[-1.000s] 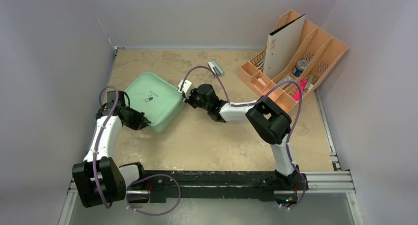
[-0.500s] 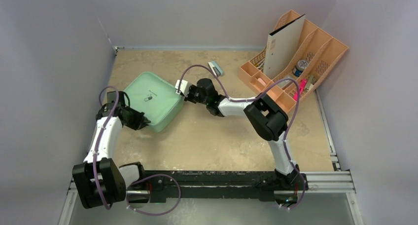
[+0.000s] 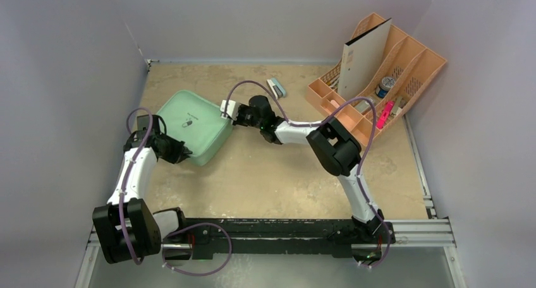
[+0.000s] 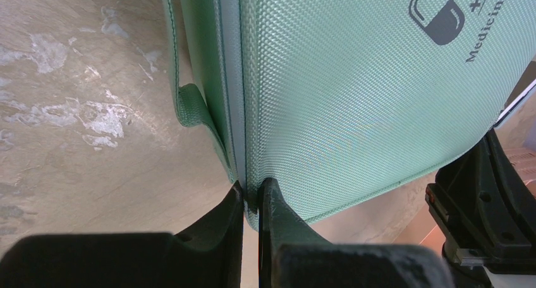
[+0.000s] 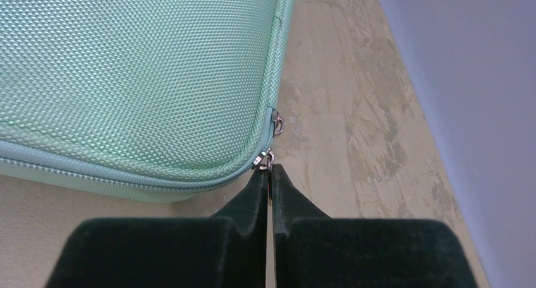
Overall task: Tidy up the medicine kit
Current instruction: Zip the medicine box at the center of the board.
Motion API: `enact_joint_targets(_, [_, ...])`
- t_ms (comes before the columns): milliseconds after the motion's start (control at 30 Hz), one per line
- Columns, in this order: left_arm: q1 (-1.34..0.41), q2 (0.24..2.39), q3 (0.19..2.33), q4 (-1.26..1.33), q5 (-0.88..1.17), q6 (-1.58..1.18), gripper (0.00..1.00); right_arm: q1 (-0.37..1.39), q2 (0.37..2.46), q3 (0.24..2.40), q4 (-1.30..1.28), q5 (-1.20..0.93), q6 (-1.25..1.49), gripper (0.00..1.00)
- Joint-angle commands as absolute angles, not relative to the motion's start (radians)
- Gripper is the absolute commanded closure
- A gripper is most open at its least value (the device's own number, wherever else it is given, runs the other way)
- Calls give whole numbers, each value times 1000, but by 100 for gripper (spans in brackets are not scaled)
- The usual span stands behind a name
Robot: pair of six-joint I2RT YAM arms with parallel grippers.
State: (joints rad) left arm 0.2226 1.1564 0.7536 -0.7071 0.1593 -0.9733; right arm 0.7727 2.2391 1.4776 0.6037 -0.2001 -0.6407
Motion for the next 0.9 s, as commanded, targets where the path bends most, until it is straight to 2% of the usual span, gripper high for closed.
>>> enact_joint_targets(0, [239, 1181, 736, -821, -41, -854, 100, 726, 2252, 1549, 713, -195, -677, 100])
enact_joint_targets(133, [239, 1184, 764, -840, -115, -831, 100, 726, 2233, 1529, 749, -207, -686, 100])
enact_joint_targets(433, [215, 1162, 746, -698, 61, -738, 100, 720, 2111, 1298, 875, -146, -701, 100])
enact_joint_targets(700, [155, 1085, 776, -751, -77, -724, 100, 722, 1863, 1029, 838, -83, -716, 100])
enact_joint_targets(867, [149, 1039, 777, -708, -83, -671, 100, 724, 1764, 862, 830, -136, -735, 100])
